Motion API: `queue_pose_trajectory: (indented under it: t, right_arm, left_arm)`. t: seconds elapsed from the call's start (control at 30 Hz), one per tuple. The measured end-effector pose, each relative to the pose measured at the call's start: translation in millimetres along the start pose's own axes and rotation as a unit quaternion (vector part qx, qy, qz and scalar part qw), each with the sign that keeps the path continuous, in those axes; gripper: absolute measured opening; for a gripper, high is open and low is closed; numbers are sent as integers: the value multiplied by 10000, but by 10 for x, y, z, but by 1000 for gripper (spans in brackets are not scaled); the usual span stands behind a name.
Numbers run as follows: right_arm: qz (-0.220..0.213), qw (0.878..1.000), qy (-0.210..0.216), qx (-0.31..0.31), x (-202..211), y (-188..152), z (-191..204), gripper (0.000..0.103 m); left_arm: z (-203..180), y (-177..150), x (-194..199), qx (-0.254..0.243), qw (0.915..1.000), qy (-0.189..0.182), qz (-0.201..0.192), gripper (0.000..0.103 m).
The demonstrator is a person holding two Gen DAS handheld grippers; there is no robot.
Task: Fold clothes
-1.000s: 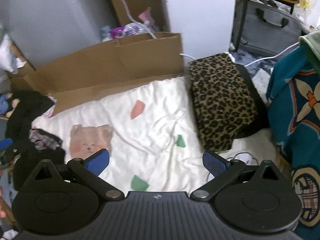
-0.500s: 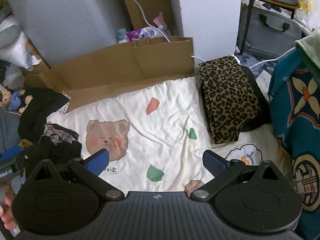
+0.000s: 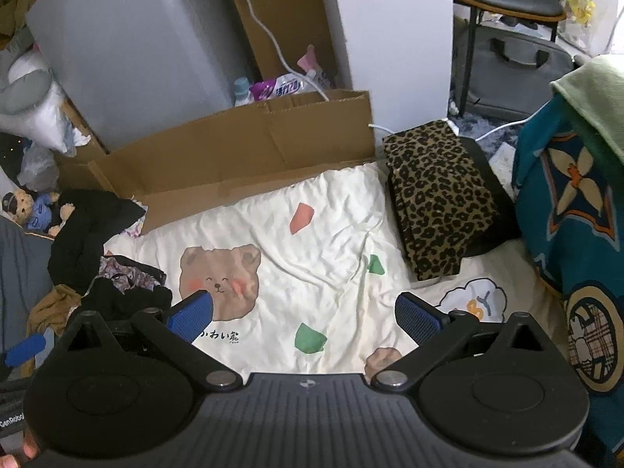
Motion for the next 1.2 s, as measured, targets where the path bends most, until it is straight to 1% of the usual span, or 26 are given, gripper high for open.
queue_pose_trajectory:
  t: [0.13,0.27,0.5,0.57,0.67,0.73,0.77,0.9,1.0,1.1,1.2]
  right_arm:
    - [-113,9999,-46,101,120,-95,-25,102]
    - [-379,9991,-41,166,320,-189,-35,103]
    - [-634,9976,177,229,582,-448,66,102]
    - [-594,9975,276,270,607,-574,116,102]
    - [-302,9976,545,286,556,-749,189,102]
    - [-203,9976,603,286,530,-813,221,102]
    - [-221,9975,599,305,536,-842,240,102]
    - [-518,9959,591,454,637,-919,320,102]
    - [-636,9950,642,434,696,-969,338,102]
    - [-785,9938,656,438,764,-966,329,102]
    - [-1110,9915,512,451,858,-945,305,103]
  left_arm:
    - [-6,-118,64,-42,10000,36,35,103]
    - [-44,-191,179,-184,9998,101,-53,103]
    - [-99,-287,377,-64,9997,-56,-222,103]
    - [-113,-322,415,-74,9996,-31,-258,103]
    - [-147,-412,404,-210,9996,-46,-204,103]
    - [-141,-493,381,-140,9998,-18,-132,103]
    - [-135,-526,383,-97,9999,-3,-139,103]
    - [-150,-646,399,-128,9999,25,-48,103]
    - [-162,-693,447,-116,9999,29,-73,103]
    - [-166,-687,493,-60,9998,22,-168,103]
    - [-188,-660,530,-8,9996,74,-290,103]
Point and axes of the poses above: each gripper's, at about its wrist camera, not at the fingertips, and x roughly against the way its jaws point, z to its left, y to its top, the point moved 5 cm from there along -x, roughly the way its jaws point, and after that the axes turned 15 degrees about -y, right-handed, at the moved point
